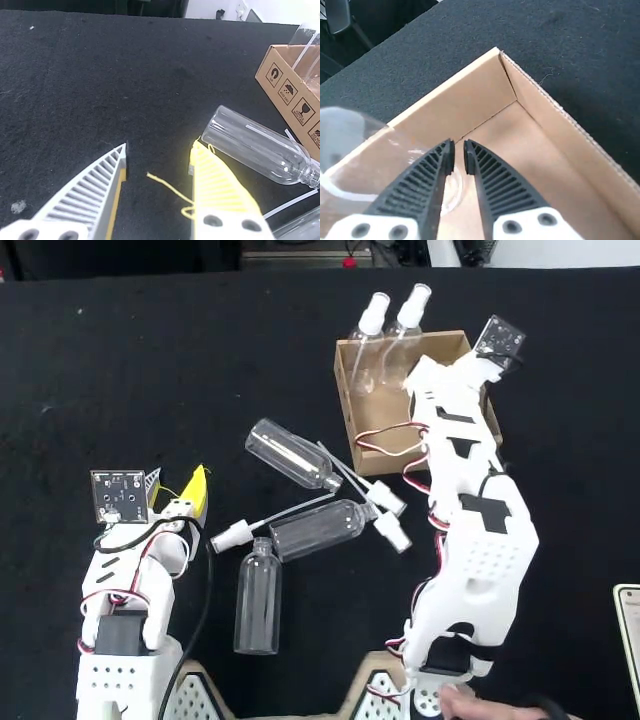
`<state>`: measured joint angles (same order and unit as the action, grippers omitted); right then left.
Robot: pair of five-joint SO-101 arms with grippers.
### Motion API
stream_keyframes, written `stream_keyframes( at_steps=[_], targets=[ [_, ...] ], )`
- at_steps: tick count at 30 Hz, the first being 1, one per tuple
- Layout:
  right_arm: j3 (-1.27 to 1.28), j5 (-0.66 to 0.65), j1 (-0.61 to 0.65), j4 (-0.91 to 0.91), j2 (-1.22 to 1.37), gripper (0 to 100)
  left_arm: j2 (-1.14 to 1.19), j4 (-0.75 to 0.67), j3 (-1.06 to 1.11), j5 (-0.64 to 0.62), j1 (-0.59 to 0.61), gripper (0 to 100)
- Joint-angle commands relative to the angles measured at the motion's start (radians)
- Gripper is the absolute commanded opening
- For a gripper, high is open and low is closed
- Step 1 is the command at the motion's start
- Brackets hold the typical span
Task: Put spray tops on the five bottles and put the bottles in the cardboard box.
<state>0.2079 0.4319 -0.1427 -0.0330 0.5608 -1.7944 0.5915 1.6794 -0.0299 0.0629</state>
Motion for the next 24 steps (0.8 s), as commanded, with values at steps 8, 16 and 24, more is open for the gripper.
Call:
stream_keyframes(
  at_steps=[8,16,24],
  targets=[
    [0.025,0.011,-0.014,0.008,-0.127,1.1,0.003,0.003,0.021,-0.011,0.008,20],
    [0.257,0.005,-0.021,0.006,-0.377,1.1,0.003,0.003,0.021,-0.011,0.008,20],
    [0.489,0.002,0.097,0.002,-0.607,1.1,0.003,0.003,0.021,-0.011,0.01,20]
  ],
)
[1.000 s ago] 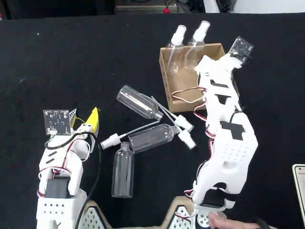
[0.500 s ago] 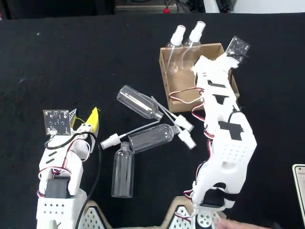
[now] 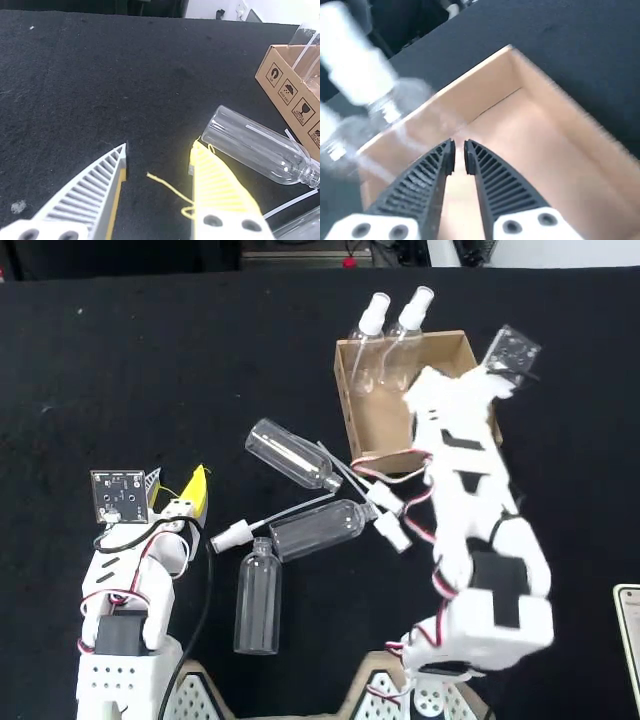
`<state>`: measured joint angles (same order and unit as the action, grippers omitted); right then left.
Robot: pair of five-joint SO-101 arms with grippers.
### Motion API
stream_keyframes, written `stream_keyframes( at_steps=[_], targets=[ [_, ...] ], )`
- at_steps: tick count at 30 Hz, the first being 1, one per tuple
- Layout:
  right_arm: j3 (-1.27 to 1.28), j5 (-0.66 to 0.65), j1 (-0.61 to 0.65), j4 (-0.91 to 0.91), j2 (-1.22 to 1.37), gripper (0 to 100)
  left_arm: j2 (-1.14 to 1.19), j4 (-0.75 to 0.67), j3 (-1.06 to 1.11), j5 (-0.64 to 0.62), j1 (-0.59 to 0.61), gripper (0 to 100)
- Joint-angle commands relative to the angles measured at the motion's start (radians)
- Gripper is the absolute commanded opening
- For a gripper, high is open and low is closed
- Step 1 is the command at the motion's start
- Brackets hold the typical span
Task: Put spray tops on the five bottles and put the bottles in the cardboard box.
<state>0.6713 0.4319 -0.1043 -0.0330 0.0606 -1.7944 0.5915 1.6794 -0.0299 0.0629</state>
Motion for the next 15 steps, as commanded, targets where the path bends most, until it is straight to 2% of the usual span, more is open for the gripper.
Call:
stream_keyframes(
  at_steps=[1,4,7,11,15],
  targets=[
    [0.036,0.002,0.08,0.0,-0.111,1.1,0.003,0.003,0.021,-0.011,0.01,20],
    [0.042,-0.003,0.14,0.0,-0.107,1.1,0.003,0.003,0.021,-0.011,0.01,20],
    [0.025,-0.08,0.178,-0.009,-0.059,1.1,0.003,0.003,0.021,-0.011,0.01,20],
    [-0.013,-0.155,0.212,-0.11,0.062,1.1,0.003,0.005,0.021,-0.011,0.01,20],
    [-0.044,-0.161,0.221,-0.222,0.163,1.1,0.003,0.006,0.021,-0.011,0.01,20]
  ],
)
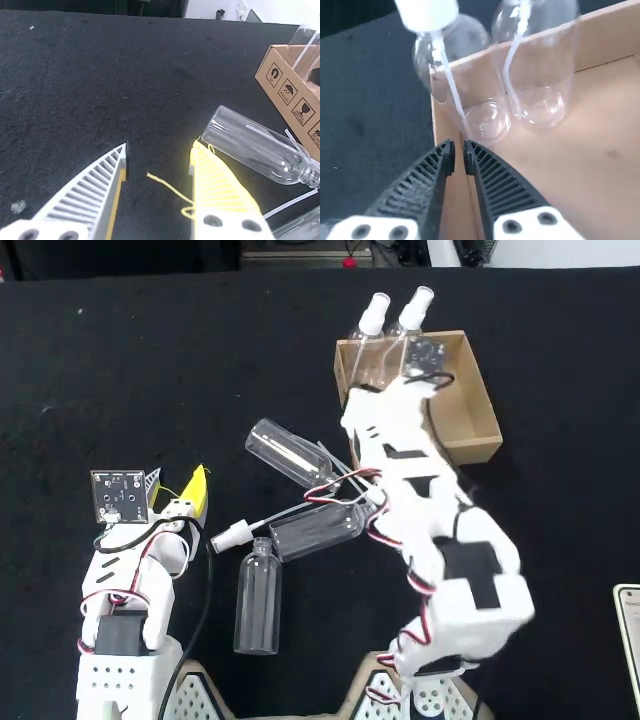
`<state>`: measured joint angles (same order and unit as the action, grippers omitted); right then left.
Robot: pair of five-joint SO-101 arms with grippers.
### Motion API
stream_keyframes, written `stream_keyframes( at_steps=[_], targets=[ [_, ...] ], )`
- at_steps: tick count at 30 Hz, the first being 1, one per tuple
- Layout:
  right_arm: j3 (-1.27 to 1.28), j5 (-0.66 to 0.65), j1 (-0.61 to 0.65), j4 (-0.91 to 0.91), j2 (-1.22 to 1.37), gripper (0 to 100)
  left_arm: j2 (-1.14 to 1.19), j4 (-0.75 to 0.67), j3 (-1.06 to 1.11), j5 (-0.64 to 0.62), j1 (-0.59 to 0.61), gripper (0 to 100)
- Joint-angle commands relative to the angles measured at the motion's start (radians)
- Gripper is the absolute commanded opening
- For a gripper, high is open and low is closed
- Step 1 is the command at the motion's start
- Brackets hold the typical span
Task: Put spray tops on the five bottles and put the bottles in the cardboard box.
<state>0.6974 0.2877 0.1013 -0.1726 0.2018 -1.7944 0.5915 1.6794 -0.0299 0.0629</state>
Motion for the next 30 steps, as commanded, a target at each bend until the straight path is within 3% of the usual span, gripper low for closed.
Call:
stream_keyframes(
  at_steps=[1,30],
  targets=[
    [-0.071,-0.017,0.014,-0.097,0.03,1.1,0.002,0.006,0.021,-0.011,0.01,20],
    [-0.081,-0.017,0.015,-0.117,0.042,1.1,0.0,0.008,0.021,-0.011,0.01,20]
  ],
)
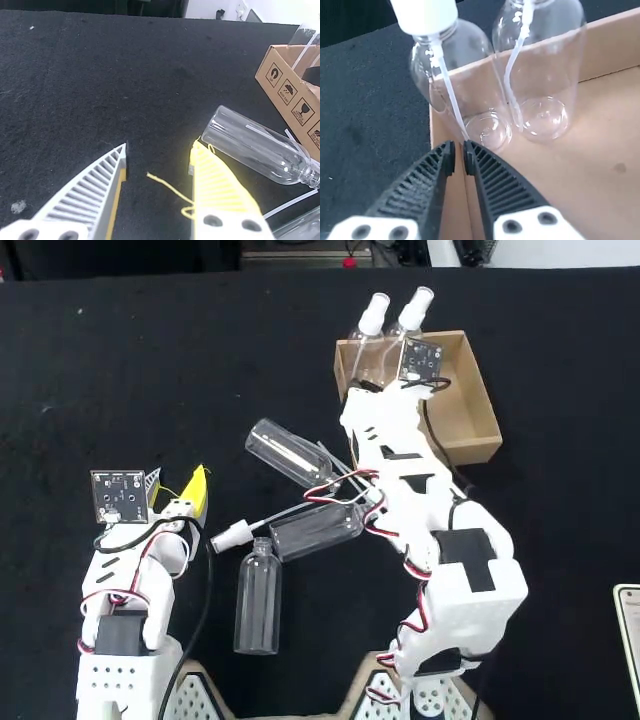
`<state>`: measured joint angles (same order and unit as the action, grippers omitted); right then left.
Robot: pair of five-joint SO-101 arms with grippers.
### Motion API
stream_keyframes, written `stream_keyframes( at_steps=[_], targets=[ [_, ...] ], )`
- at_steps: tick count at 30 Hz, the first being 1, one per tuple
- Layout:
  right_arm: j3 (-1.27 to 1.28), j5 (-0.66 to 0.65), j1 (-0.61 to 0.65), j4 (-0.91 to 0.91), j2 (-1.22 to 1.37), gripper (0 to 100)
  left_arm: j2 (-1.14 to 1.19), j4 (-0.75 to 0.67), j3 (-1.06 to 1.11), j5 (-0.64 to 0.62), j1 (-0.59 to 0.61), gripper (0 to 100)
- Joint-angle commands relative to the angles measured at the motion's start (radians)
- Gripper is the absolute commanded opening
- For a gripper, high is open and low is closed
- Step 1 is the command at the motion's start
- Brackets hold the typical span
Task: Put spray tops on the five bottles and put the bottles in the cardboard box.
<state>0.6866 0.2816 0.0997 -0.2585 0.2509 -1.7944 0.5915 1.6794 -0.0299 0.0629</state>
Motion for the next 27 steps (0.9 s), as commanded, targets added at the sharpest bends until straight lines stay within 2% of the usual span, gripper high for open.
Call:
stream_keyframes(
  at_steps=[1,19,27],
  targets=[
    [-0.07,-0.011,0.017,-0.031,-0.007,1.1,0.0,0.008,0.021,-0.011,0.01,20],
    [-0.061,-0.011,0.006,-0.005,-0.021,1.1,0.0,0.008,0.021,-0.011,0.01,20],
    [0.093,-0.011,-0.008,0.135,-0.317,1.2,0.0,0.008,0.021,-0.011,0.012,20]
  ],
)
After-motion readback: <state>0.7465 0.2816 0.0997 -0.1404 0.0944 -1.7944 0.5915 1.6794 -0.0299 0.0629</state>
